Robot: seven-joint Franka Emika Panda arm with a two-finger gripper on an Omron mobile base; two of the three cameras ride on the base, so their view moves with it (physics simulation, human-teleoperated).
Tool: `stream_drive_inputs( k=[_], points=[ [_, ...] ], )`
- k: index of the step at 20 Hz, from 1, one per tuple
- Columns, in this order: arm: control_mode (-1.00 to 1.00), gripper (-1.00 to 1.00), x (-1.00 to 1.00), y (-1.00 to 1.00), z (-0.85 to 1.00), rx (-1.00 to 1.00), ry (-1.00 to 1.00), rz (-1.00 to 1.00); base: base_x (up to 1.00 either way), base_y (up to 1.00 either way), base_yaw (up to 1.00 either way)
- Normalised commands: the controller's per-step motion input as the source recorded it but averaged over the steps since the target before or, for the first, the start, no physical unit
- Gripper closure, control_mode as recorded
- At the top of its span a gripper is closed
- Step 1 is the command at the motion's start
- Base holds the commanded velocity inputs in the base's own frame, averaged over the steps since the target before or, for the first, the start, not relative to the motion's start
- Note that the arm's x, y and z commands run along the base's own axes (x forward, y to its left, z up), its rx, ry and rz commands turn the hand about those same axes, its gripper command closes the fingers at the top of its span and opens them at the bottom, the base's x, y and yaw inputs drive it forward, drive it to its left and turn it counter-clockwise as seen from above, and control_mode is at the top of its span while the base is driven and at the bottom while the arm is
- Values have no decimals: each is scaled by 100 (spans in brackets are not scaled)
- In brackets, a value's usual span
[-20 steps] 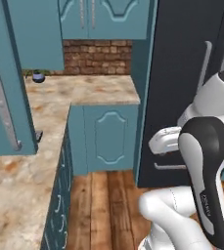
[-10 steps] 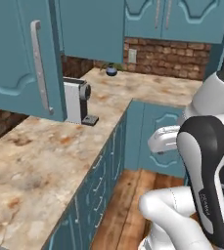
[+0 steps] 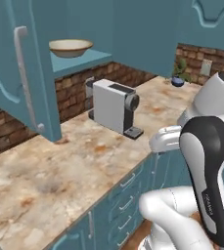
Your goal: Move the bowls from the cabinet to the plates on the dining table.
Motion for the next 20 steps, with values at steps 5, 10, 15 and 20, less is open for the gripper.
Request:
stream_drive_inputs(
  k=[5, 10, 15, 20],
  points=[
    [100, -100, 0, 0, 0, 0, 0, 0, 2, 51, 35],
    [100, -100, 0, 0, 0, 0, 0, 0, 42, 7, 44],
    [100, -100, 0, 0, 0, 0, 0, 0, 70, -8, 42],
    [100, -100, 0, 0, 0, 0, 0, 0, 60, -32, 20]
  ],
)
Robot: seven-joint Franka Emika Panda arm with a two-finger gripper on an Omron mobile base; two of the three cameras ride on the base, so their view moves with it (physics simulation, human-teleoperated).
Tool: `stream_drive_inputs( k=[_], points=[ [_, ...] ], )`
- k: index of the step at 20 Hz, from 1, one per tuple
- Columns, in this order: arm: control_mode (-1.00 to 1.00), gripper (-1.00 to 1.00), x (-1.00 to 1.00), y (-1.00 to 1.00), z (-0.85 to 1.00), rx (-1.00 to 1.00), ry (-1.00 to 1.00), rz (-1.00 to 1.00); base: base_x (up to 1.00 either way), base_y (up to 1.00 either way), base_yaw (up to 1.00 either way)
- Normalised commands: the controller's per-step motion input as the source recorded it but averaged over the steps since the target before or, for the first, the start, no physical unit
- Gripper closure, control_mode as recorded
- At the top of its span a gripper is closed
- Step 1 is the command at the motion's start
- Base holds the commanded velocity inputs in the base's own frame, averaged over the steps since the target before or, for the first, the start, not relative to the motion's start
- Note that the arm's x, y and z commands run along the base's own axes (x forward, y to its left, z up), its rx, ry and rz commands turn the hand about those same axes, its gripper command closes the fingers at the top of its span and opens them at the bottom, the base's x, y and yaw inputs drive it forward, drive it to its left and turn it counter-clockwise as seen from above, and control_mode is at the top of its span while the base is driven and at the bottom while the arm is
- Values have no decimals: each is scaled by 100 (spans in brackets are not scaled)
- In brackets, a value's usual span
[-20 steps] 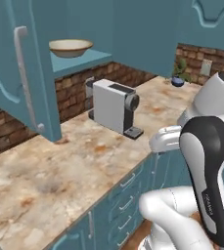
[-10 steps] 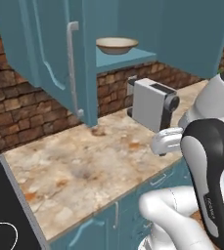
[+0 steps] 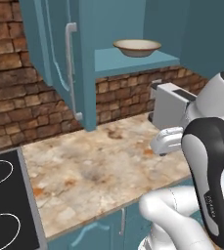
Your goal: Move the bowls from the cabinet to the plates on the dining table.
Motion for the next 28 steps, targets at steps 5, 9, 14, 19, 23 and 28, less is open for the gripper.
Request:
stream_drive_inputs(
  k=[5, 9, 14, 19, 23, 28],
  points=[
    [100, -100, 0, 0, 0, 0, 0, 0, 60, -66, 6],
    [100, -100, 0, 0, 0, 0, 0, 0, 53, -57, 1],
    [100, -100, 0, 0, 0, 0, 0, 0, 100, -17, 14],
    [100, -100, 0, 0, 0, 0, 0, 0, 100, -66, 19],
    [100, -100, 0, 0, 0, 0, 0, 0, 58, -78, 6],
    [100, -100, 0, 0, 0, 0, 0, 0, 100, -28, 5]
  ],
)
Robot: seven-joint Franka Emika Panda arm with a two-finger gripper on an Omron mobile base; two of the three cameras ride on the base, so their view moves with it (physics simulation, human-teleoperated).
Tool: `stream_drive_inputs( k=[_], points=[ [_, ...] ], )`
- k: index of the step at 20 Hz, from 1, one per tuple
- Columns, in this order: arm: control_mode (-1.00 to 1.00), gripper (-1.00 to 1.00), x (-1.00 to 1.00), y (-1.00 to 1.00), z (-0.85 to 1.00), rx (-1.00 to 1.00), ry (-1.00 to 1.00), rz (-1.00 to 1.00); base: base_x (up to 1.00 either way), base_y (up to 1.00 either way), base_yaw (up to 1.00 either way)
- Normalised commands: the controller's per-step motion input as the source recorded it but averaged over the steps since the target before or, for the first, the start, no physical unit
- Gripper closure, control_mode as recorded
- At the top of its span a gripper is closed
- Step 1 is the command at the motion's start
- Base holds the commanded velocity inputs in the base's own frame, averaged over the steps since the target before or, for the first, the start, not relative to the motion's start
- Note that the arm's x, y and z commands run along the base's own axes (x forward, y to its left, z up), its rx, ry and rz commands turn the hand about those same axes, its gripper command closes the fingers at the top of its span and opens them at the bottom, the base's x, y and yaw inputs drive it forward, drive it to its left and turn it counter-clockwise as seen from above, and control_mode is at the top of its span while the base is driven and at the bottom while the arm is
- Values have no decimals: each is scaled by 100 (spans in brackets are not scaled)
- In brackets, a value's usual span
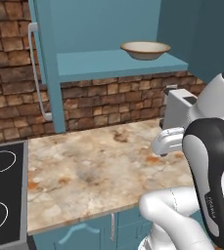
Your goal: Move the bowls from the cabinet to the plates on the dining table.
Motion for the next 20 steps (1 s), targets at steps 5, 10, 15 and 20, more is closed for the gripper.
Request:
stream_drive_inputs(
  k=[5, 10, 15, 20],
  points=[
    [100, -100, 0, 0, 0, 0, 0, 0, 100, 3, 1],
    [100, -100, 0, 0, 0, 0, 0, 0, 100, 84, -14],
    [100, -100, 0, 0, 0, 0, 0, 0, 82, 97, -25],
    [100, -100, 0, 0, 0, 0, 0, 0, 100, 61, -13]
  ],
)
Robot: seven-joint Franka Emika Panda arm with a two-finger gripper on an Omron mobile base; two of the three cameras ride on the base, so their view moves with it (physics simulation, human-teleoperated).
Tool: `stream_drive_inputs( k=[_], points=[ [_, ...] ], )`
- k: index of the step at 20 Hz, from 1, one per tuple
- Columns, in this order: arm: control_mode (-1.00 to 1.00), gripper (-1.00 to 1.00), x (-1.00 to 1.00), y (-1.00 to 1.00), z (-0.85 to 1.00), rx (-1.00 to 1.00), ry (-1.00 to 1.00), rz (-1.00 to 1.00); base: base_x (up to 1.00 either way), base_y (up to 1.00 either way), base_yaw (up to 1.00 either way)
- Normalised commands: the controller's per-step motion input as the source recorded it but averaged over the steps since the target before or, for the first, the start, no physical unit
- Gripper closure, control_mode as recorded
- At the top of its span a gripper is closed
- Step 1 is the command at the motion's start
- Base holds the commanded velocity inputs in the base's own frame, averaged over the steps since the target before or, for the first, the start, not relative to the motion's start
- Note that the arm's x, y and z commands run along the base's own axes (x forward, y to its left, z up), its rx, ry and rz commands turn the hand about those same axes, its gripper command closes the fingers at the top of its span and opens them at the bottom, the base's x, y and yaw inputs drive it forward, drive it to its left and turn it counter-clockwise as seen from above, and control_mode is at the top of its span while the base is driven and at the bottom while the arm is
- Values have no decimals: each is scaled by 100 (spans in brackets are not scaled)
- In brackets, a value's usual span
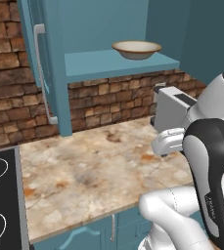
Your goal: Move the bowls from the cabinet to the plates on the dining table.
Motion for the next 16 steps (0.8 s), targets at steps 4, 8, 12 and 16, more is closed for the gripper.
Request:
stream_drive_inputs(
  k=[4, 8, 12, 16],
  points=[
    [100, -100, 0, 0, 0, 0, 0, 0, 60, 19, 0],
    [100, -100, 0, 0, 0, 0, 0, 0, 12, 1, 0],
    [100, -100, 0, 0, 0, 0, 0, 0, 0, 0, 0],
    [100, -100, 0, 0, 0, 0, 0, 0, 3, 0, 0]
  ],
)
